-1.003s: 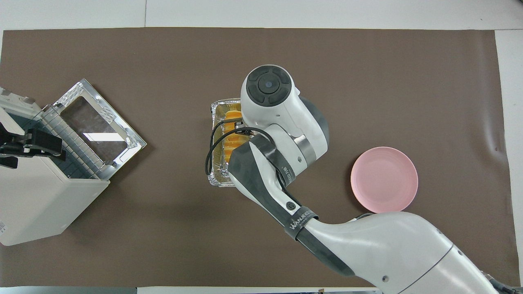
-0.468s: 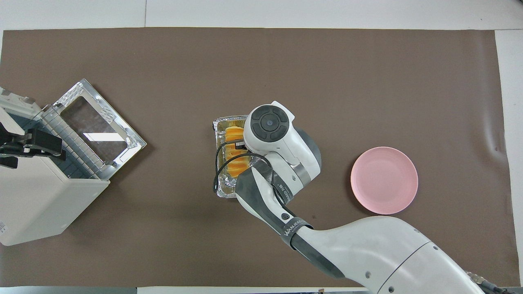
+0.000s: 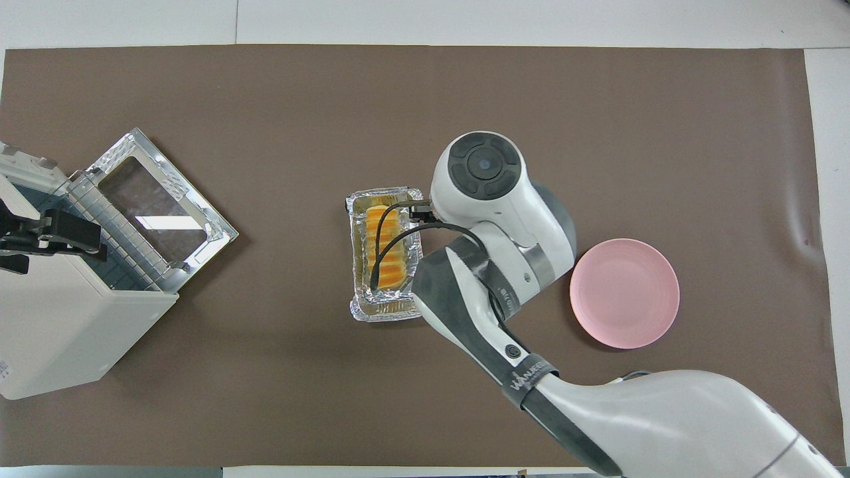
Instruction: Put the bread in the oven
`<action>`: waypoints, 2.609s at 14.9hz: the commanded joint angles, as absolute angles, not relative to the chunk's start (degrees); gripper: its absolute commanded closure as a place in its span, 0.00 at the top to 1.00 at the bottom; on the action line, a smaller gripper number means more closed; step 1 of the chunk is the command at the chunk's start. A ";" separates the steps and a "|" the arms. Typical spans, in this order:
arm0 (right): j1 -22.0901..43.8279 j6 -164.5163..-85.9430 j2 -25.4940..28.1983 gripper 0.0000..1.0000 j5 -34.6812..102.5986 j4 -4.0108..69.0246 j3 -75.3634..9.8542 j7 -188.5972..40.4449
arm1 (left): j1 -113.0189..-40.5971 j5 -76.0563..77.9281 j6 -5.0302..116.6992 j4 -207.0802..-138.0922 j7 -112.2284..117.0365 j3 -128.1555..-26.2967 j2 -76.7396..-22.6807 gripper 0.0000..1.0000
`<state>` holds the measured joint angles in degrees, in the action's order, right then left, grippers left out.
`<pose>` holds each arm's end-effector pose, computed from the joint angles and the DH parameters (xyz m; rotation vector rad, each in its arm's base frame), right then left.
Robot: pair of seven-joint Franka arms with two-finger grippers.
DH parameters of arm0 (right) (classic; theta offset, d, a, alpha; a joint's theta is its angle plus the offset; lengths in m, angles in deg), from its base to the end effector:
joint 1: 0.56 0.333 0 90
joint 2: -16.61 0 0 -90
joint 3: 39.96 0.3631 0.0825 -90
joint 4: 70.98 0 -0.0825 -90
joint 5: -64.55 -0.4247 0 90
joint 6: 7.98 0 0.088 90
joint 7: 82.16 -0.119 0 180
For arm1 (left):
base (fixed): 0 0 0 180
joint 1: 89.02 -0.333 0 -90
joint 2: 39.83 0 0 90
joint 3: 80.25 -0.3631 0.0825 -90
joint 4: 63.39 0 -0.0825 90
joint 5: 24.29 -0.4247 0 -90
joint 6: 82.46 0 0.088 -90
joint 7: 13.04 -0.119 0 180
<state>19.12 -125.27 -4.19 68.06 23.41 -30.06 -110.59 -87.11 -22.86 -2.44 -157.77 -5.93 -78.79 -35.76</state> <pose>0.6324 0.3388 0.4246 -3.1150 -0.0540 -0.0534 0.5458 -0.0360 0.6485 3.1206 0.0989 -0.2833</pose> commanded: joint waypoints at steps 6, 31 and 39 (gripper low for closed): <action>-0.09 -111.36 9.82 1.00 67.36 24.91 -29.58 -81.14 | -87.88 -23.76 -3.45 -157.34 -6.71 -78.23 -35.69 1.00; -6.97 -90.25 18.54 1.00 64.19 17.70 -37.67 -70.47 | -57.39 -20.51 27.90 -154.25 20.00 -77.70 -57.83 1.00; -7.50 -90.87 18.98 1.00 64.81 18.84 -37.84 -70.65 | -47.90 -26.49 36.44 -155.85 32.12 -77.88 -67.06 1.00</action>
